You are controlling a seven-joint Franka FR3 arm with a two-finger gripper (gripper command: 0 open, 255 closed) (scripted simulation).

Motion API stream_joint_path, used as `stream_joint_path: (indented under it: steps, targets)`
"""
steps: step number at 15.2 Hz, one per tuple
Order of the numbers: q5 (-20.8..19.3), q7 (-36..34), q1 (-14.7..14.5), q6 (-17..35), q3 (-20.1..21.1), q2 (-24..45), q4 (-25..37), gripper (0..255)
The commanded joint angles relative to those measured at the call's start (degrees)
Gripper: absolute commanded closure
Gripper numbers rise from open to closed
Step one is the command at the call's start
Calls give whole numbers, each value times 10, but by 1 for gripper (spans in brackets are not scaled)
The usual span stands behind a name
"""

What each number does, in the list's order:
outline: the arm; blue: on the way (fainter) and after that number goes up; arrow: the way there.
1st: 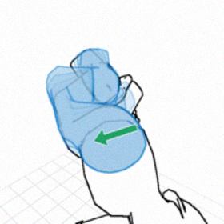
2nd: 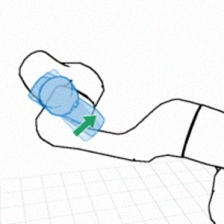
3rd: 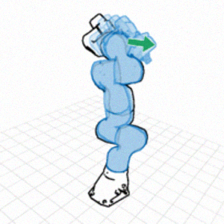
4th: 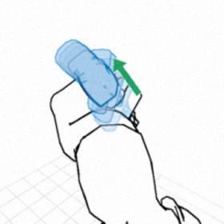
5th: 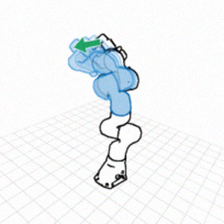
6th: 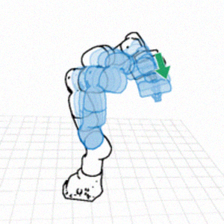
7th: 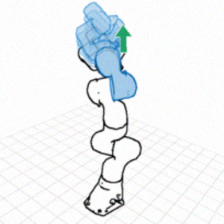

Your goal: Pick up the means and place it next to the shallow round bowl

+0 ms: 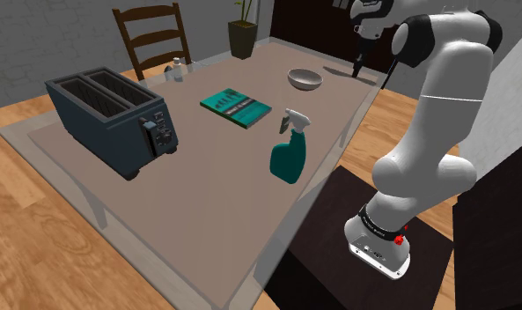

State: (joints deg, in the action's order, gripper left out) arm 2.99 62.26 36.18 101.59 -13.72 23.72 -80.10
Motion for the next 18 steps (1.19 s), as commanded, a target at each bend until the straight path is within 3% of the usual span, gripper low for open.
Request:
stream_joint_path:
  steps: [1,18]
  targets:
    - [1,1,0,14,0,3,-11,255]
    - [8,2,-1,132,4,30,-102,255]
